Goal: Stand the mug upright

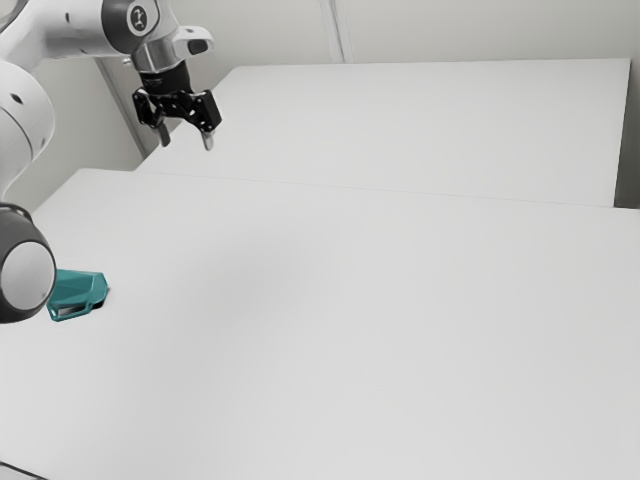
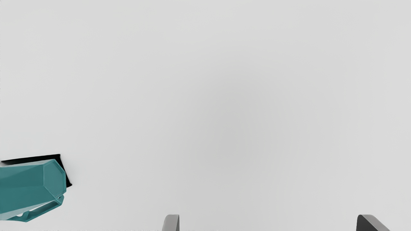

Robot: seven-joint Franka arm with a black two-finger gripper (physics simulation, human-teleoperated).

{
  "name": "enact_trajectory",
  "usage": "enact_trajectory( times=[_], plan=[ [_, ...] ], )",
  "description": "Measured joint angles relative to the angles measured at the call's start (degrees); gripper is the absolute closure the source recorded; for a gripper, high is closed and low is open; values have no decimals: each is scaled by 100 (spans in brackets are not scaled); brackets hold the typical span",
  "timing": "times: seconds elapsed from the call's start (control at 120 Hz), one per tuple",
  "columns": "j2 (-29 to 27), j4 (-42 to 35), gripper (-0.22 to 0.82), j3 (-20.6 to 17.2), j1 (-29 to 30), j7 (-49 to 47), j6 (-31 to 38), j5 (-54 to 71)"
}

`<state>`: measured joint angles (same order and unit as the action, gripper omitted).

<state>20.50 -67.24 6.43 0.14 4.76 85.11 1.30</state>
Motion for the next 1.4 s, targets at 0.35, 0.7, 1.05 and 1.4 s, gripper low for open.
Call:
enact_trajectory(
  times=[0.35, 0.7, 1.05, 1.4],
  plan=[
    [-903, -1873, 0, 377, 59, 29, 204, -67],
    [-1011, -2833, 0, 1453, 569, 766, 982, -475],
    [-169, -2566, 0, 1896, 1558, 1938, 1534, -1312],
    [951, -1552, 0, 2032, 2208, 3002, 1696, -2414]
  ],
)
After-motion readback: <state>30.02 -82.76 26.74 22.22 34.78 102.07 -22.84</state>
